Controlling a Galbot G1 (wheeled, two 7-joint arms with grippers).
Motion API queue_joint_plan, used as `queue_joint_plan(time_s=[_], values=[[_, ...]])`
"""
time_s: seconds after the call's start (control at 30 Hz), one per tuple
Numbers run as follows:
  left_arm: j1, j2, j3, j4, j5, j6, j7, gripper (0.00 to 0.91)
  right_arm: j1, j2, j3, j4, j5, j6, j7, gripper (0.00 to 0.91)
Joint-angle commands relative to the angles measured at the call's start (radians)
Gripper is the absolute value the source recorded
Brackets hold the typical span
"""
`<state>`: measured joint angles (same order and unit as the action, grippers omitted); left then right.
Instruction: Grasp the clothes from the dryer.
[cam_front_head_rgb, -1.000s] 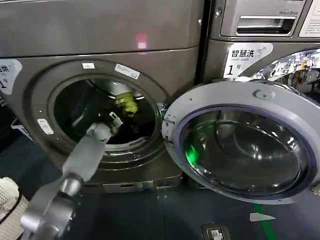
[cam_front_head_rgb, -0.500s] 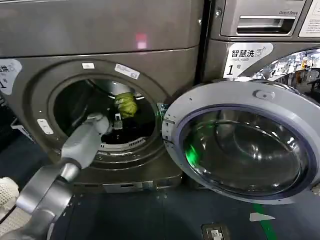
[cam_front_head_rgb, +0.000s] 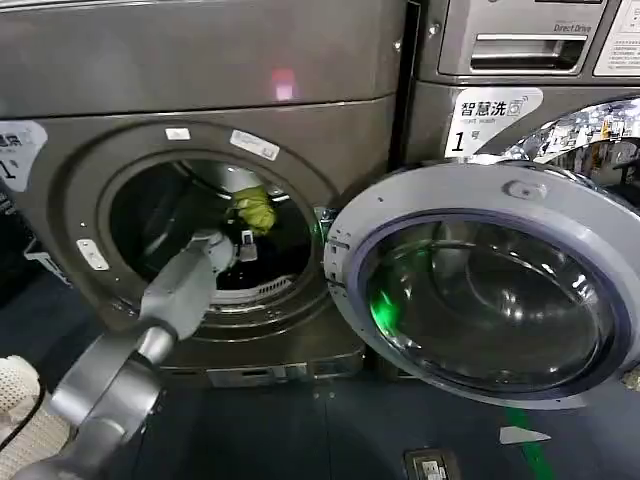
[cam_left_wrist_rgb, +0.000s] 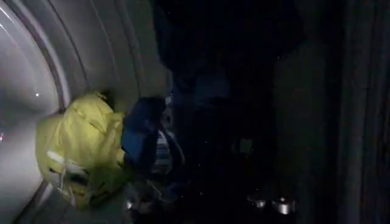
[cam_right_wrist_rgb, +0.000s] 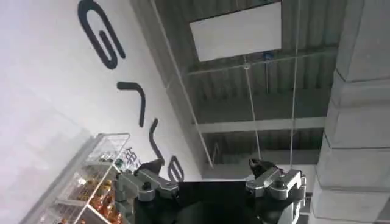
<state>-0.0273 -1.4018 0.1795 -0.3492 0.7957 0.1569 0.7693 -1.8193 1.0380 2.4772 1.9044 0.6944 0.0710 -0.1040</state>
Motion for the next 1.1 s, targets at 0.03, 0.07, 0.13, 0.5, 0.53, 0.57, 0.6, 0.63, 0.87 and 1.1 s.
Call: queue_joint_plan(time_s=[0.03,0.07,0.13,0.5,0.53,0.57,0.6,0.63,0.87,1.1], values=[[0.01,-0.01,-0.051,-0.019,-0.011,0.029,-0.004,0.0,-0.001,0.002,0.003,-0.004,-0.001,0.003,-0.001,0.907],[0.018,-0.007,-0.069,-0.03,-0.026,0.034,-0.015,0.0,-0.001,0.003,0.002,-0.004,-0.001,0.005,-0.002,0.907],[0.039,0.001,-0.103,-0.057,-0.071,0.048,-0.036,0.0,0.001,0.004,0.0,0.0,-0.001,0.005,-0.002,0.907],[0.292,0.069,-0.374,-0.537,-0.62,0.13,-0.365,0.0,0.022,0.014,-0.037,0.037,-0.006,0.004,0.0,0.907],[0.324,0.069,-0.395,-0.57,-0.664,0.12,-0.398,0.0,0.023,0.015,-0.04,0.04,-0.006,0.004,0.0,0.907],[0.356,0.068,-0.413,-0.603,-0.7,0.085,-0.436,0.0,0.023,0.015,-0.042,0.042,-0.006,0.005,0.0,0.907],[0.388,0.068,-0.425,-0.634,-0.742,0.071,-0.456,0.0,0.023,0.015,-0.042,0.042,-0.006,0.004,0.0,0.907],[0.421,0.065,-0.44,-0.665,-0.788,0.032,-0.492,0.0,0.023,0.014,-0.042,0.043,-0.006,0.004,0.001,0.907],[0.53,0.009,-0.528,-0.764,-1.05,-0.191,-0.631,0.0,0.023,0.015,-0.044,0.049,-0.004,0.003,0.009,0.907],[0.596,-0.044,-0.578,-0.824,-1.104,-0.434,-0.732,0.0,0.024,0.017,-0.047,0.056,-0.008,0.019,0.008,0.907]])
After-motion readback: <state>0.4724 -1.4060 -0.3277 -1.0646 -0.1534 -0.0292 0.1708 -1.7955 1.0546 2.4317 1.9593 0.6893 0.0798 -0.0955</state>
